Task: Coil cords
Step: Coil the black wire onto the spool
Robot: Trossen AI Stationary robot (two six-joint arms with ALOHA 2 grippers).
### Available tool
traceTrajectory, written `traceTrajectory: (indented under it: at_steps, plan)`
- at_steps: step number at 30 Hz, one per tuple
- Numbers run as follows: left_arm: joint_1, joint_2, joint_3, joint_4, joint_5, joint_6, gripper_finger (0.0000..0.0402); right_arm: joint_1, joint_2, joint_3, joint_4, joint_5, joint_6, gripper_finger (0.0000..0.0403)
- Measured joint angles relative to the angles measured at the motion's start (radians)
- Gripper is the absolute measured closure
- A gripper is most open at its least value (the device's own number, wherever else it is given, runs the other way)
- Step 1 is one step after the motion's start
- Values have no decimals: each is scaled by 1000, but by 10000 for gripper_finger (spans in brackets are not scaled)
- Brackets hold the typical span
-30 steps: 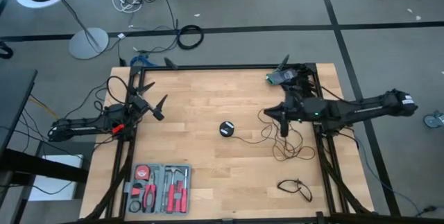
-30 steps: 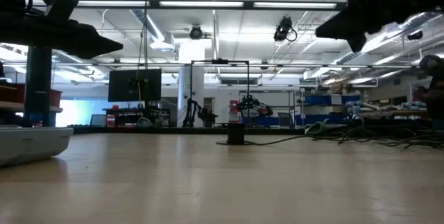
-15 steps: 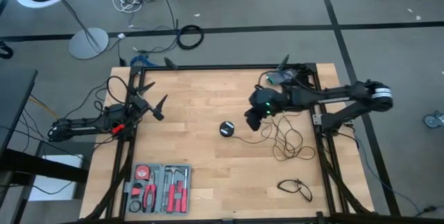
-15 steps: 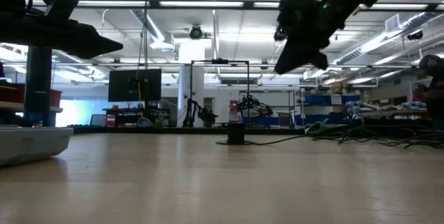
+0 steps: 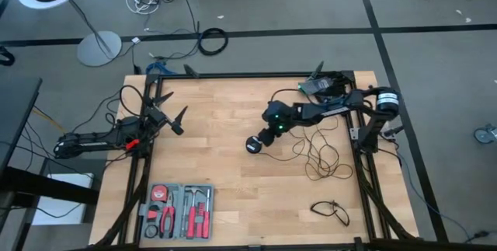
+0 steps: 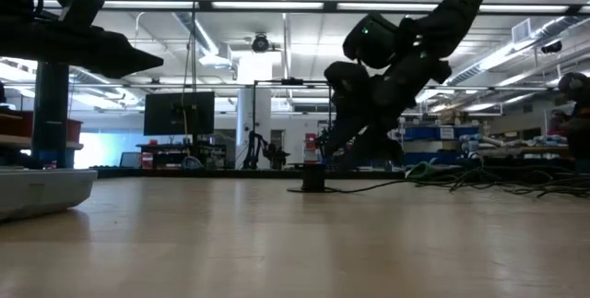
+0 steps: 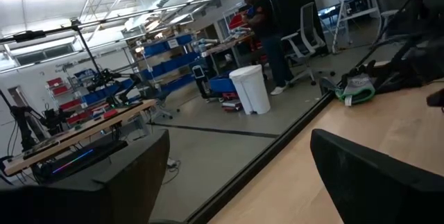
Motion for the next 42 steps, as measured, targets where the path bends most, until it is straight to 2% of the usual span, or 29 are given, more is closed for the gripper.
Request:
traceTrajectory:
  at_steps: [4,7,10,13,15,30,42]
  plan:
    - [0,0,0,0,0,0,46,-1,39,0,53,-35,18,184]
    - [0,0,0,1,0,0,46,2,56,0,74,-67,18,198]
    - [0,0,0,1,0,0,46,9,57,0,75,-85,3,257]
    - [0,0,0,0,0,0,46,16,48,0,87,-98,-20,351]
    - [0,0,0,0,0,0,46,20,34,5,112,-101,-48,385]
    - [0,0,0,0,0,0,46,21,-136,0,92,-46,-148,401]
    - [0,0,0,0,0,0,46,21,-158,0,114,-26,-196,401]
